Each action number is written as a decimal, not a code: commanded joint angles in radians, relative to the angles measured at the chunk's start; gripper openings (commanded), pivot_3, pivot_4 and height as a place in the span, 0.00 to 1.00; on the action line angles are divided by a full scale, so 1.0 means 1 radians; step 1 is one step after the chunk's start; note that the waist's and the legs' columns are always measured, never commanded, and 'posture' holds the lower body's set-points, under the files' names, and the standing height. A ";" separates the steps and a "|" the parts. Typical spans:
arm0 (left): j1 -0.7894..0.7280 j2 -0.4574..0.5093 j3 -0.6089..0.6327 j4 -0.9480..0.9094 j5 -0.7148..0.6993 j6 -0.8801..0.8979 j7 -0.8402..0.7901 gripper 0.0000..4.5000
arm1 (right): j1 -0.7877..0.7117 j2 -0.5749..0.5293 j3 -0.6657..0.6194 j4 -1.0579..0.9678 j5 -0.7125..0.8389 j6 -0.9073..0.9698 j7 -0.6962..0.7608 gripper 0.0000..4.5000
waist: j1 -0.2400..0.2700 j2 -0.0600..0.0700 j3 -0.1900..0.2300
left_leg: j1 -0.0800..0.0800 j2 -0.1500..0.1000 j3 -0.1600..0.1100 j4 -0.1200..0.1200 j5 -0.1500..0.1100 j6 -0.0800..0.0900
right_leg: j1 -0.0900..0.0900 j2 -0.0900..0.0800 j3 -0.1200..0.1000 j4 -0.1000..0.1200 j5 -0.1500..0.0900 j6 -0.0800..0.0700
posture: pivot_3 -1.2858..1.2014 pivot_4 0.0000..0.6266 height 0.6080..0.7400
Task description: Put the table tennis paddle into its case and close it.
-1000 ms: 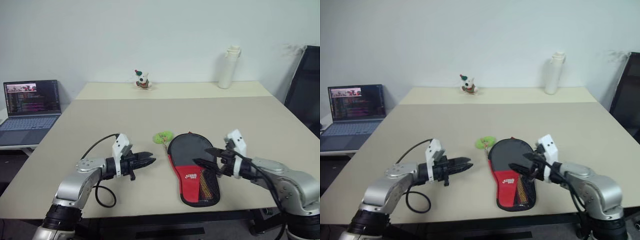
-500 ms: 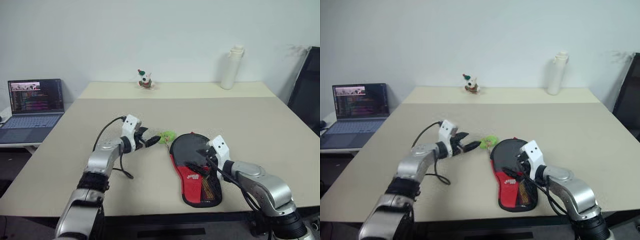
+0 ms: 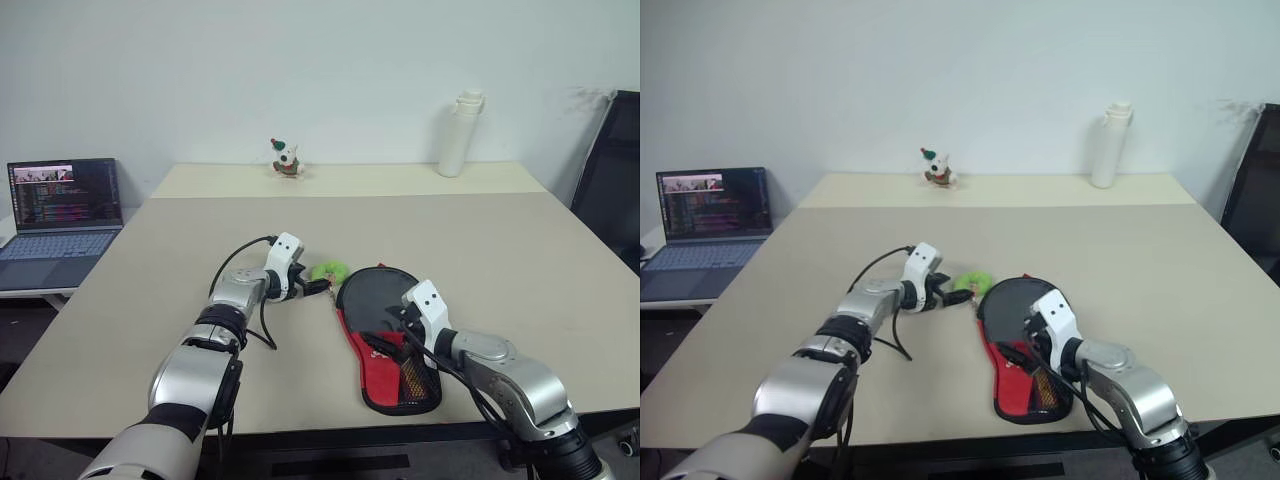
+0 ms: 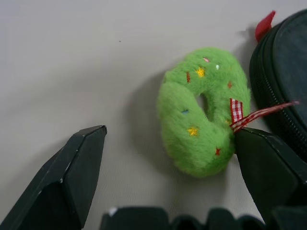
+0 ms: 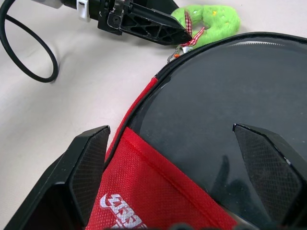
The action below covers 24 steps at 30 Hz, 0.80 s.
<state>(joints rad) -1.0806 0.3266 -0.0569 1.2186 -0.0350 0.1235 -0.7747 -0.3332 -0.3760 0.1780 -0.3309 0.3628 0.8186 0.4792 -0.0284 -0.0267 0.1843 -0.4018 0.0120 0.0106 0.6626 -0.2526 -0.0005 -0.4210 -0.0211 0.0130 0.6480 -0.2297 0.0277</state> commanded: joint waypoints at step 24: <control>0.034 -0.044 -0.001 -0.010 0.065 -0.024 -0.043 0.00 | -0.124 0.086 0.084 0.315 -0.246 -0.171 -0.088 1.00 | 0.001 -0.003 -0.004 | 0.002 0.000 0.001 0.001 0.000 0.000 | 0.001 -0.002 0.001 0.002 0.003 -0.004 | 0.52 0.24 1.00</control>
<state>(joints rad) -1.0475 0.2810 -0.0412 1.1939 0.0001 0.0978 -0.8358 -0.4836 -0.2747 0.2576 -0.0090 0.1358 0.6402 0.3896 -0.0273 -0.0299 0.1804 -0.3998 0.0120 0.0109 0.6631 -0.2526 -0.0006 -0.4198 -0.0227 0.0136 0.6504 -0.2271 0.0239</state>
